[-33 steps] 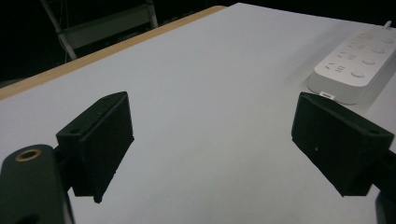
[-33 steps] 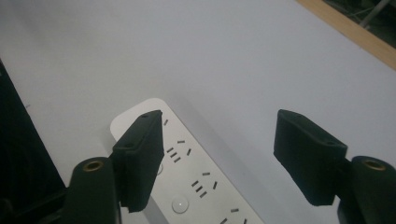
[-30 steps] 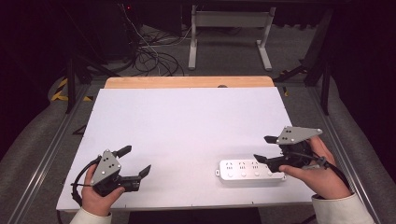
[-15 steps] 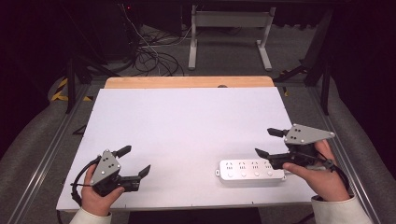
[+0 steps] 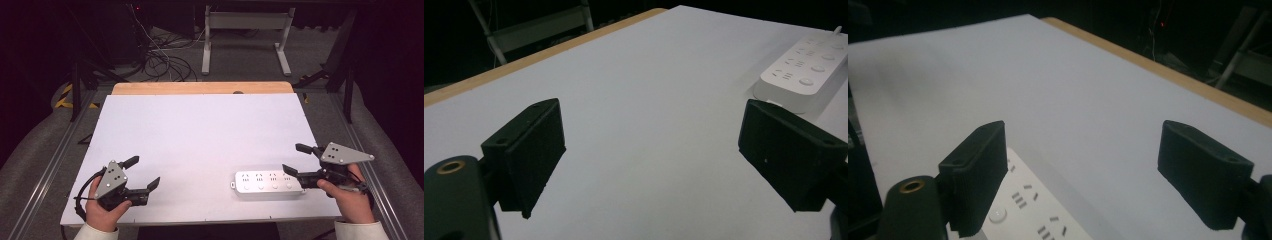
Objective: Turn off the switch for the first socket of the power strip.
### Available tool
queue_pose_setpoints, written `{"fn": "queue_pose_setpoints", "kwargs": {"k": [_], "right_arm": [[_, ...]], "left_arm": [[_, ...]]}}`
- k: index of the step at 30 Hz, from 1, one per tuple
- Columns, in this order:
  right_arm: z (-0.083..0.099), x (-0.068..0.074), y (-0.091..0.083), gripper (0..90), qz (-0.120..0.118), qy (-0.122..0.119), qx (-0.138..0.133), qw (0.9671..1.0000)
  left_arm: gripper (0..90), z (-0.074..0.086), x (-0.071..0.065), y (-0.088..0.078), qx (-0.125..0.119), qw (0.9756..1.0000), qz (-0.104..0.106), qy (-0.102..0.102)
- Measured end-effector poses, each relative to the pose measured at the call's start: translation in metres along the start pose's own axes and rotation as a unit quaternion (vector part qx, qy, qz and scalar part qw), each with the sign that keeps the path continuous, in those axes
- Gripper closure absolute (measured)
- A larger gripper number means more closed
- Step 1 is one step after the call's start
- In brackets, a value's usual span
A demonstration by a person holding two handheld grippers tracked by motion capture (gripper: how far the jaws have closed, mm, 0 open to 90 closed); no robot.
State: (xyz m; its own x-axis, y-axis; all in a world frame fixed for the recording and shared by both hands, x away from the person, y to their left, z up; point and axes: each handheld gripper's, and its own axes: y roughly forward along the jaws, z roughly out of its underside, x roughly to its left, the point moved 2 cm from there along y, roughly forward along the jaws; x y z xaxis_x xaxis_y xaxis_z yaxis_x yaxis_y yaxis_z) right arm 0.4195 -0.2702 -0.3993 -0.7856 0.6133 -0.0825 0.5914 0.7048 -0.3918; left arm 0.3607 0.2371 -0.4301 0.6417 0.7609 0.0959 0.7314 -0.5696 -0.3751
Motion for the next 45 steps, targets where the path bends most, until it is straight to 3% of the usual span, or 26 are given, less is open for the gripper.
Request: {"fn": "queue_pose_setpoints", "kwargs": {"k": [4,10,16,28,45], "right_arm": [[0.015,-0.001,0.000,21.0,0.000,0.007,0.014,0.9999],[0.031,-0.002,-0.002,20.0,-0.003,0.012,-0.007,0.9999],[0.047,0.002,0.004,20.1,-0.017,0.013,-0.007,0.9997],[0.074,0.014,0.016,18.2,-0.035,0.044,-0.001,0.9984],[0.088,0.023,0.031,17.5,-0.038,0.048,0.004,0.9981]], "left_arm": [[11.3,0.001,0.001,0.000,-0.002,1.0000,0.002,-0.001],[10.3,0.002,0.002,-0.001,-0.005,1.0000,0.004,-0.001],[8.1,0.005,0.001,-0.002,-0.009,0.9999,0.012,0.001],[7.5,0.015,0.003,-0.001,-0.013,0.9999,0.000,0.008],[7.5,0.027,0.003,0.002,-0.006,0.9999,-0.006,0.015]]}}
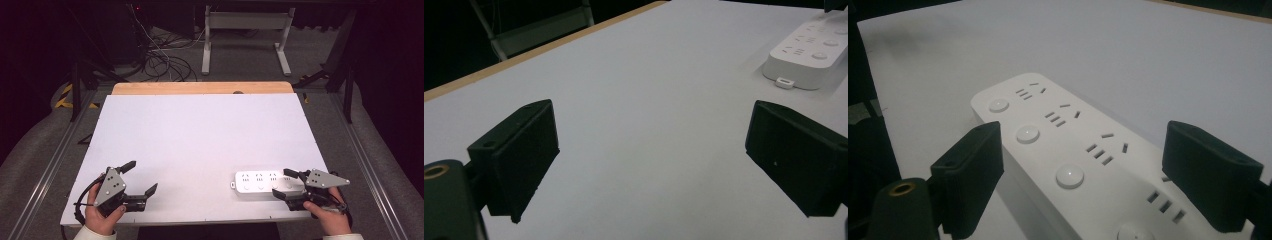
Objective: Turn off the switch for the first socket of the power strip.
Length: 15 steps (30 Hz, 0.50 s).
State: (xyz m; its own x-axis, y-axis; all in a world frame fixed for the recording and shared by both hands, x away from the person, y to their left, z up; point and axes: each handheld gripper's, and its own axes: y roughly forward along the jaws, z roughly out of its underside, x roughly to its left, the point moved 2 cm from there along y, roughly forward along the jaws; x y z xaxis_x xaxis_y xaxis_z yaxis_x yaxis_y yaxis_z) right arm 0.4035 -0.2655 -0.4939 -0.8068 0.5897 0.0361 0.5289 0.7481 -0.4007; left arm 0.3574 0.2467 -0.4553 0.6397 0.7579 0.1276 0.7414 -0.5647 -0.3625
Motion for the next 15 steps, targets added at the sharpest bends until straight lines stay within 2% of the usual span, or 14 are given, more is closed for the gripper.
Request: {"fn": "queue_pose_setpoints", "kwargs": {"k": [7,14,15], "right_arm": [[-0.0074,-0.0019,-0.0013,19.3,0.011,0.011,-0.015,0.9998],[-0.0098,-0.0031,-0.0050,19.3,0.025,0.003,-0.020,0.9995],[-0.0099,-0.0034,-0.0056,19.3,0.027,0.000,-0.020,0.9994]], "left_arm": [[7.5,0.0020,0.0011,0.0009,-0.005,0.9998,0.001,-0.020],[7.6,0.0038,0.0027,0.0017,-0.007,0.9999,-0.012,0.007],[7.6,0.0043,0.0024,0.0021,-0.004,0.9999,-0.011,0.005]]}}
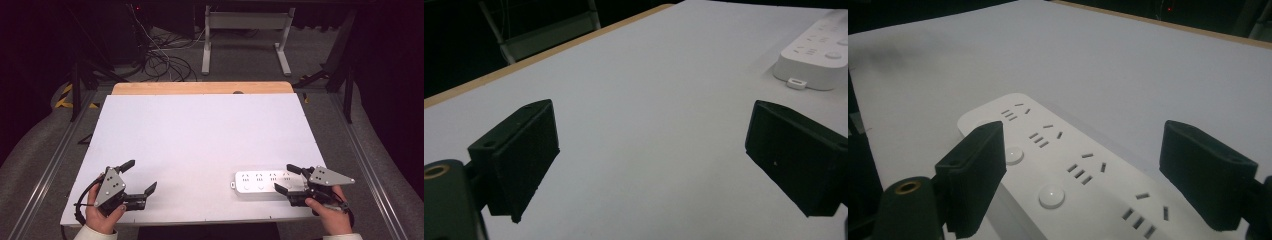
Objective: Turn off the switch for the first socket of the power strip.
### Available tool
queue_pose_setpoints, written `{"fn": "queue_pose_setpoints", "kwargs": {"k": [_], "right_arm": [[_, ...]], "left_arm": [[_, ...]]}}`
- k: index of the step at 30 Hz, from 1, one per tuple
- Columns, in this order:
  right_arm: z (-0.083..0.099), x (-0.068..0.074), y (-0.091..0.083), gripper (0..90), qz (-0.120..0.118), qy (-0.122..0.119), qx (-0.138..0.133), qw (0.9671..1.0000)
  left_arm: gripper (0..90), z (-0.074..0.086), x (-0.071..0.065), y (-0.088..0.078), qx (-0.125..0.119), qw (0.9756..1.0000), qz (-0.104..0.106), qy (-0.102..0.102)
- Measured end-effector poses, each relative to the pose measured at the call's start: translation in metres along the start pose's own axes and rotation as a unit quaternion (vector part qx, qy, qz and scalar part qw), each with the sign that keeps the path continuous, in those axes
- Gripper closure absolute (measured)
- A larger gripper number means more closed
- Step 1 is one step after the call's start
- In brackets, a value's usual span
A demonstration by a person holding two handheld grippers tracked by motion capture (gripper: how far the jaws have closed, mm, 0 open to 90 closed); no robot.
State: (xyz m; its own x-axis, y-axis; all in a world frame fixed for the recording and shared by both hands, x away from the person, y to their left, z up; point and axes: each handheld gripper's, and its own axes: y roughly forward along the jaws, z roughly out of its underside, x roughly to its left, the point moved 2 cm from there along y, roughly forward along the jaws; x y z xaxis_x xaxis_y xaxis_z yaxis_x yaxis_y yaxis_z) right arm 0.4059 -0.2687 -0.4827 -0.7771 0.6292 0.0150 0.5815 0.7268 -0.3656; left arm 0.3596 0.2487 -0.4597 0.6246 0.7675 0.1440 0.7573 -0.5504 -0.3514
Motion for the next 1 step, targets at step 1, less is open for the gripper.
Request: {"fn": "queue_pose_setpoints", "kwargs": {"k": [1], "right_arm": [[-0.0001,-0.0003,-0.0006,19.3,0.003,-0.002,0.001,1.0000]], "left_arm": [[7.6,0.0003,0.0007,0.0001,0.002,1.0000,0.001,0.002]]}}
